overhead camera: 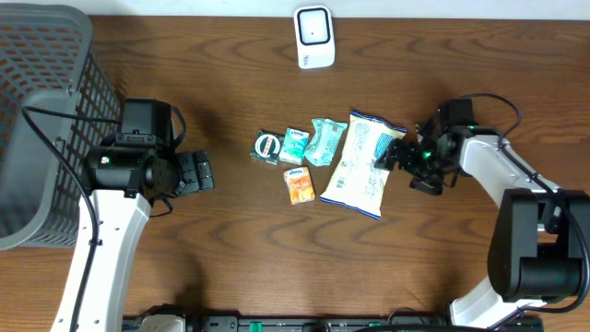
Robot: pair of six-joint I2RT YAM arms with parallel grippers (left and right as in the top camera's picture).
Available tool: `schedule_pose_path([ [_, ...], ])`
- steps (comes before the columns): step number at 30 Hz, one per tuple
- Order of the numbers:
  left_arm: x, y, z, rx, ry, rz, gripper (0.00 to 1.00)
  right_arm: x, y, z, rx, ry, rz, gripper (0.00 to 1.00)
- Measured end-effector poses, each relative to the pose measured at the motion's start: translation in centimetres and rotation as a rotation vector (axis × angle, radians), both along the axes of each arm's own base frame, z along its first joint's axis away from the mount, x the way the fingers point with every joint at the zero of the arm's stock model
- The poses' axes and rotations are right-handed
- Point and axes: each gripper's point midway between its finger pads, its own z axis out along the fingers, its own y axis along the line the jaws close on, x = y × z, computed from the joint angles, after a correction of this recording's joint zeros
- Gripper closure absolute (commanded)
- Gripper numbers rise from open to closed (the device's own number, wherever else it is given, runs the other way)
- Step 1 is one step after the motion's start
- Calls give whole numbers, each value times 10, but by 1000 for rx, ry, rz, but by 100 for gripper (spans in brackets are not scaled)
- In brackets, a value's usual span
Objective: Scan the item barcode
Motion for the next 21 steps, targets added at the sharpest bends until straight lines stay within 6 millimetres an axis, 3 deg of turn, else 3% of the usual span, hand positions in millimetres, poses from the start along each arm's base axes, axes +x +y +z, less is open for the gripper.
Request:
schedule_pose_path([
  [14, 0, 0, 0, 0, 0, 0, 2, -1, 32, 0, 5, -30, 95, 1],
  [21, 0, 0, 0, 0, 0, 0, 2, 18, 57, 1, 44, -125, 115, 1],
])
